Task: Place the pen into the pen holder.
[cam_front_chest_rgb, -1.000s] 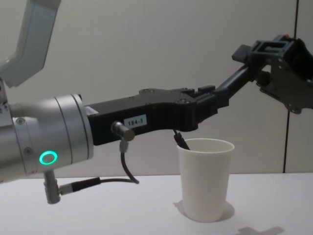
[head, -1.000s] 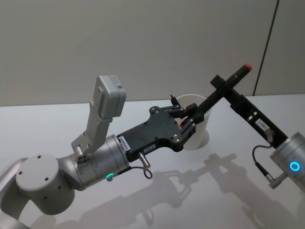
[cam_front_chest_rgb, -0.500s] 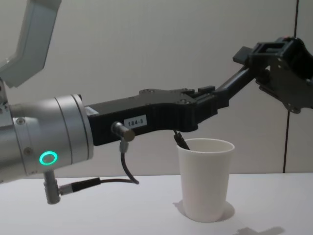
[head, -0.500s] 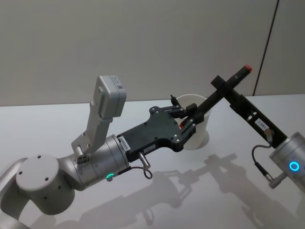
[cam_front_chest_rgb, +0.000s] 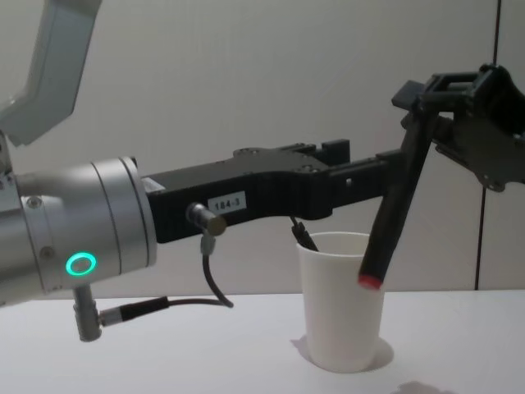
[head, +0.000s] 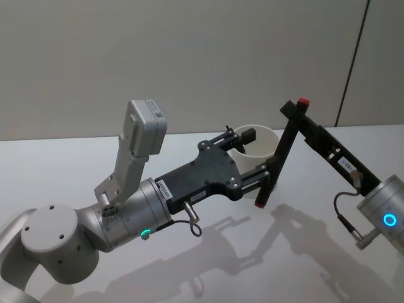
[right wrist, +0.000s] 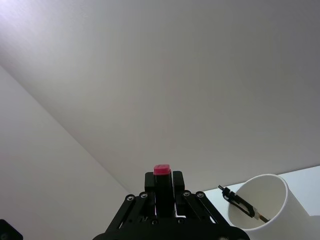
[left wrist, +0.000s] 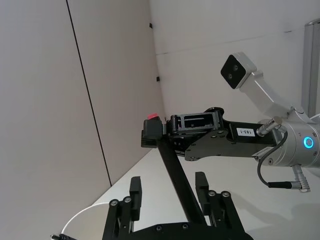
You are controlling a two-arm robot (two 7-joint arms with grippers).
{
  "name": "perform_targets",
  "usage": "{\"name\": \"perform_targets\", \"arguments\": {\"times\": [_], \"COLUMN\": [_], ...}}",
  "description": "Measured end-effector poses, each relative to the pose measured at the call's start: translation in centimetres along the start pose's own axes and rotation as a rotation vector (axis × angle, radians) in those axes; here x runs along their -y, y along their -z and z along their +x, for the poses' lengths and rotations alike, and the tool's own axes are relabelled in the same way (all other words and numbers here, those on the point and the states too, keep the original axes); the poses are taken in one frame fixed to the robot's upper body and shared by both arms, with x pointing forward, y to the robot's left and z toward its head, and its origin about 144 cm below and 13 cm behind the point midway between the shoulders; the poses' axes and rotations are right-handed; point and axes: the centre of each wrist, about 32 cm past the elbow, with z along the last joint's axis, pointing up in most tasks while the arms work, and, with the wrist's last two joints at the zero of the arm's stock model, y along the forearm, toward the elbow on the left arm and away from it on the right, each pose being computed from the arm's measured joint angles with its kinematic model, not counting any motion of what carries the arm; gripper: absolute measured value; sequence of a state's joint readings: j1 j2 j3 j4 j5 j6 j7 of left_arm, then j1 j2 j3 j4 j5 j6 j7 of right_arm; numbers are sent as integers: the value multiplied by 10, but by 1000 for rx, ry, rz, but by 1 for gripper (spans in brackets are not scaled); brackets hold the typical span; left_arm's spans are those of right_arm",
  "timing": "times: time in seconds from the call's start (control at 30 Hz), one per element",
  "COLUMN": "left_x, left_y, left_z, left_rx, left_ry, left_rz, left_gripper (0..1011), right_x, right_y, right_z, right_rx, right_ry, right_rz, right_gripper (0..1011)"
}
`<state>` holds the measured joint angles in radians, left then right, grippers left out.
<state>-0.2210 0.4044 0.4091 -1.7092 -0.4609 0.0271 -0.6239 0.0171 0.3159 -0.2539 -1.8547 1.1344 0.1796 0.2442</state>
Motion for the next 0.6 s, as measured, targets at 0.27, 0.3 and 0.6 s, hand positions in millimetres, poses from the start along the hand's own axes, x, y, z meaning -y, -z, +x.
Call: {"name": "perform_targets", "arguments": {"times": [0.27, 0.3, 0.6], "left_x": [0, 0, 0], "left_y": [0, 0, 0], "left_z": [0, 0, 0], "left_rx": [0, 0, 0], "left_ry": [0, 0, 0], "left_rz": [0, 0, 1], "left_gripper": [868, 883, 1001], "right_x": [0, 0, 0], "right_y": [0, 0, 0], "right_z": [0, 0, 0], "right_rx": [0, 0, -26], "right_ry": [-1, -1, 13], "right_rz": [0, 0, 15], "right_gripper": [208, 208, 208]}}
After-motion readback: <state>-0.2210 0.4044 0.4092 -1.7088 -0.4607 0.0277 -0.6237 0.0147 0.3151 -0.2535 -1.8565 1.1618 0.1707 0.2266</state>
